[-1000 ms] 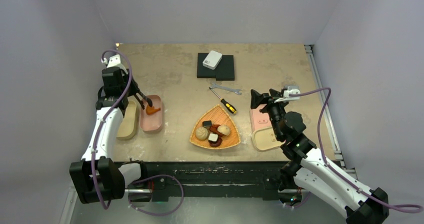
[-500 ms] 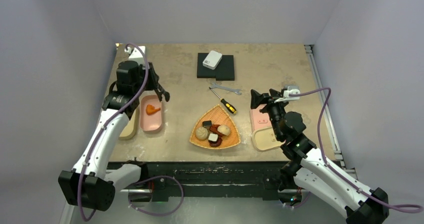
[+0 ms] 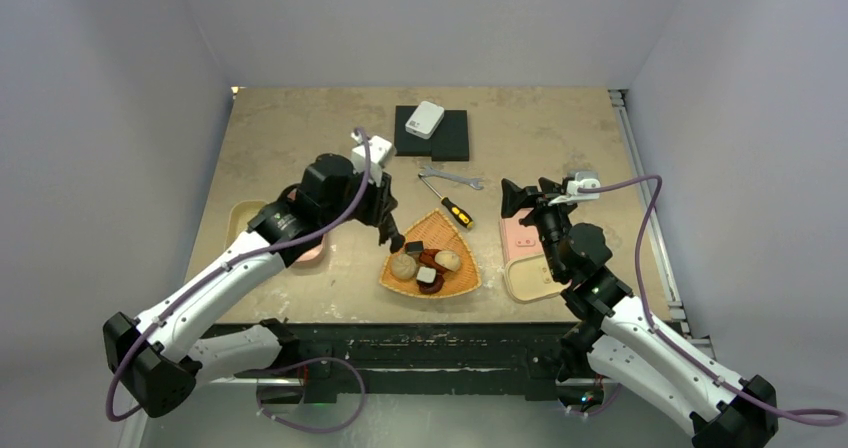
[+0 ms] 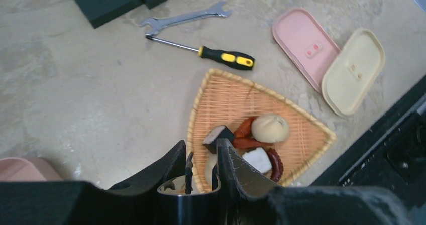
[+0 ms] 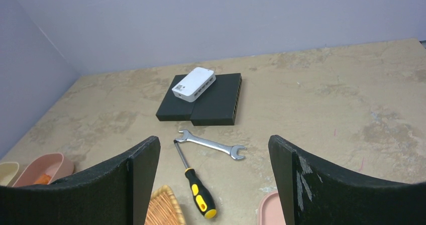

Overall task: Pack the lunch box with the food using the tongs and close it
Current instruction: Pick up the fake food from the plate.

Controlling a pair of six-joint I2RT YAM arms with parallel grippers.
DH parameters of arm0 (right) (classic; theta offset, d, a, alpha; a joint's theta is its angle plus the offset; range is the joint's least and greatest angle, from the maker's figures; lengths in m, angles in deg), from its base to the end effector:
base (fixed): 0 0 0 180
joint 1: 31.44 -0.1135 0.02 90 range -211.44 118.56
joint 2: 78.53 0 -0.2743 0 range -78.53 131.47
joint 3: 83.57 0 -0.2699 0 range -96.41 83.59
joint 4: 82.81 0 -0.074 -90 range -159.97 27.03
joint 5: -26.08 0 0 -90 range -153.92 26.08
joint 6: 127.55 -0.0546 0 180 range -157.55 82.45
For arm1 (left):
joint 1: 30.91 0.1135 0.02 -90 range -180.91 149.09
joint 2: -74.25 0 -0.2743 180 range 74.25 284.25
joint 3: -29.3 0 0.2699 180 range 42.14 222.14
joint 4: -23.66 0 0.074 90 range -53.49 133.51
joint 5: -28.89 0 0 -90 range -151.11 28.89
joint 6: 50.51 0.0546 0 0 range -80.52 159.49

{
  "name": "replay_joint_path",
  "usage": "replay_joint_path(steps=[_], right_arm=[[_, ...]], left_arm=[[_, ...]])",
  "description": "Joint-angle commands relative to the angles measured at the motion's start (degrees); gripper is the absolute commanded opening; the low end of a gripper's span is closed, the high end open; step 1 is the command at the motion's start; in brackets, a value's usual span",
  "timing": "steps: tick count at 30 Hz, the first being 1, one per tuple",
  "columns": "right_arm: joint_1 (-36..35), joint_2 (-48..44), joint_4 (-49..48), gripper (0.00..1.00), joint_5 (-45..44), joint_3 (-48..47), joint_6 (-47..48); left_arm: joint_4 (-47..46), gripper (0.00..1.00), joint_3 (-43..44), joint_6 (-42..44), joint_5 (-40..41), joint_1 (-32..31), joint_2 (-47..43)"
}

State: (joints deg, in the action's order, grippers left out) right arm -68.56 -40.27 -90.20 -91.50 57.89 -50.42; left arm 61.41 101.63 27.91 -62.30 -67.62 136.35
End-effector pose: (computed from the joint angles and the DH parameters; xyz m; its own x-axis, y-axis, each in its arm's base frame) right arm 0.1714 0.0980 0.3010 0.0661 0.2976 -0.9524 -0.1885 0.9410 0.2810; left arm 0.2168 -0.1631 0.3444 -0.4858 0.1119 -0.8669 0.5256 0.8298 -0.1874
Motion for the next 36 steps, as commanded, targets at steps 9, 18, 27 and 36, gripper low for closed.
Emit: replay_joint_path(steps=[9,18,27,36], right_arm=[[-0.1,-0.8,-0.6,0.83,-2.2,-0.5,0.2],[-0.1,0.5,-1.0,0.83,-1.8,-1.2,0.6],[-0.1,-0.2,-1.0,0.83,-2.0,-0.8,0.6],[-0.1,0.0,-1.2,0.83,-2.1,-0.8,0.6]], left_arm=[[-8.4,0.30,-6.5,2.4,0.7,-10.4,-1.3],[-10.5,0.32,-8.0,3.9,3.9,-12.1,-0.3],[-9.1,0.33,-7.0,5.8,5.5,-13.6,2.3],[-7.4,0.17,-6.9,6.4,5.7,-14.4,3.3]])
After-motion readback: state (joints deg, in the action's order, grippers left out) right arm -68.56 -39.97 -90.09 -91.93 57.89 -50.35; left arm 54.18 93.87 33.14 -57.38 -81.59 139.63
